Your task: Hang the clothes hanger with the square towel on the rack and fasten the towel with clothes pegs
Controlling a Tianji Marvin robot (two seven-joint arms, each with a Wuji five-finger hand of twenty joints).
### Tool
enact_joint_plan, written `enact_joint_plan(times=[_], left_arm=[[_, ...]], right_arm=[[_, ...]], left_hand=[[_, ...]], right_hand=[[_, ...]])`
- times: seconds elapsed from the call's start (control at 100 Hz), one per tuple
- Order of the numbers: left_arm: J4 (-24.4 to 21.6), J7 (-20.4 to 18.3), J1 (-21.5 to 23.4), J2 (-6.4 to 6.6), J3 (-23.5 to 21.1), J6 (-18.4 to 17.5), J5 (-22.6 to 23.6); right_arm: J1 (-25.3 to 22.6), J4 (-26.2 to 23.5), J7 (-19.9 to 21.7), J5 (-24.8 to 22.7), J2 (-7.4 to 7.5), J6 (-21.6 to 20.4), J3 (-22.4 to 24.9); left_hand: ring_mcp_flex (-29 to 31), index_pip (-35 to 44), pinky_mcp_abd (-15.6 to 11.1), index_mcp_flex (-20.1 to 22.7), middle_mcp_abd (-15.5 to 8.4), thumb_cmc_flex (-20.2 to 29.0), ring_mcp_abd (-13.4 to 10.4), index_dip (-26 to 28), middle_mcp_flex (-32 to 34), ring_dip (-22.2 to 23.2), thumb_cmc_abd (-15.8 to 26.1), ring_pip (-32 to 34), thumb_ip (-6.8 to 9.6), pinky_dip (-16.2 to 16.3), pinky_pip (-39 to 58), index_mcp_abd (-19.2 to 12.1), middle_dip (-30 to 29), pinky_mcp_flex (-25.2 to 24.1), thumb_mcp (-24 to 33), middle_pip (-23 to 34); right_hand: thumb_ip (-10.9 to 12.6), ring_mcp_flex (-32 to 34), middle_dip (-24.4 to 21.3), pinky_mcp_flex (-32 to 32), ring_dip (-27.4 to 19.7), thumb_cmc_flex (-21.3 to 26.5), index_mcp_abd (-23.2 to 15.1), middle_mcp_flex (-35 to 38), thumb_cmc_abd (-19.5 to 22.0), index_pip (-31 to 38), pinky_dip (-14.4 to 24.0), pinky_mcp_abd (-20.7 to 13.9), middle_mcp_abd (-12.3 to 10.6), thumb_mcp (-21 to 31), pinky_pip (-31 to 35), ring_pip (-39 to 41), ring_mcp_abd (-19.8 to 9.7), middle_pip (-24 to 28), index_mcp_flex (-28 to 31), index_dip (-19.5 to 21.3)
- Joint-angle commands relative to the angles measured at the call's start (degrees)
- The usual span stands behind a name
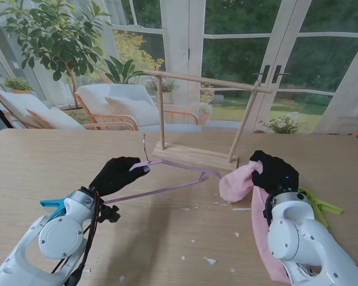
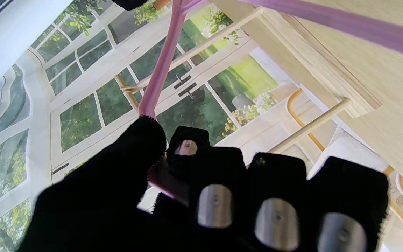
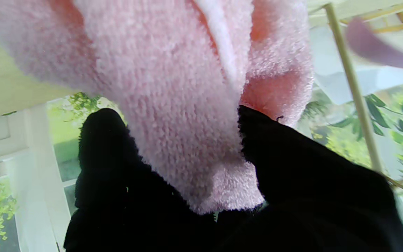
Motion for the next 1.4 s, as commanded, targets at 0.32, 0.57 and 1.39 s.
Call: enact_joint_plan(times=[0.32, 0.57, 1.39], left_arm=[[-0.27, 2.48, -2.95, -1.34, 2.53, 5.16, 1.44], [0.70, 4.05, -5.75, -2.00, 5.94, 9.61, 1.79], [-3.38, 3.28, -5.90, -2.86, 11.01, 17.98, -5.31]], right_arm=[[-7.35, -12.21, 3.73, 3.85, -0.32, -5.67, 2.67], [-9.70, -17.86, 6.00, 6.40, -0.11, -8.69, 3.35], [-4.40, -16.39, -1.67, 14.40, -1.78, -9.51, -4.81]], left_hand=[[1.79, 2.88, 2.42, 0.05, -2.31, 1.57, 0.44, 4.65, 1.52, 1.11, 4.30, 7.86, 1.40, 1.90, 17.40, 4.19, 0.40, 1.17, -2.14, -1.20], [1.79, 2.83, 2.40, 0.07, -2.24, 1.87, 0.49, 4.81, 1.53, 1.12, 4.36, 7.84, 1.49, 1.78, 17.40, 4.21, 0.52, 1.18, -2.58, -1.35], [1.78, 2.53, 2.80, -0.80, -1.36, 2.75, 1.13, 5.06, 1.54, 1.08, 5.74, 7.72, 1.38, 1.44, 17.40, 4.64, 0.93, 1.11, -4.64, -2.33]], right_hand=[[3.62, 2.49, 3.94, 0.74, 1.66, 3.84, 0.23, 2.15, 2.62, 2.74, 31.53, -0.89, -0.33, 0.44, 4.36, 3.39, -0.32, 4.85, 0.13, 1.66], [3.99, 2.74, 4.56, 0.93, 1.92, 4.17, 0.91, 2.31, 2.68, 2.62, 31.62, -0.72, -0.15, 0.09, 4.79, 3.56, -0.01, 4.64, 0.20, 1.78], [3.52, 3.24, 4.84, 1.58, 1.83, 4.50, 2.53, 2.71, 2.29, 2.48, 31.56, 0.03, 0.13, 0.26, 5.45, 2.97, 1.25, 3.91, 0.33, 1.89]])
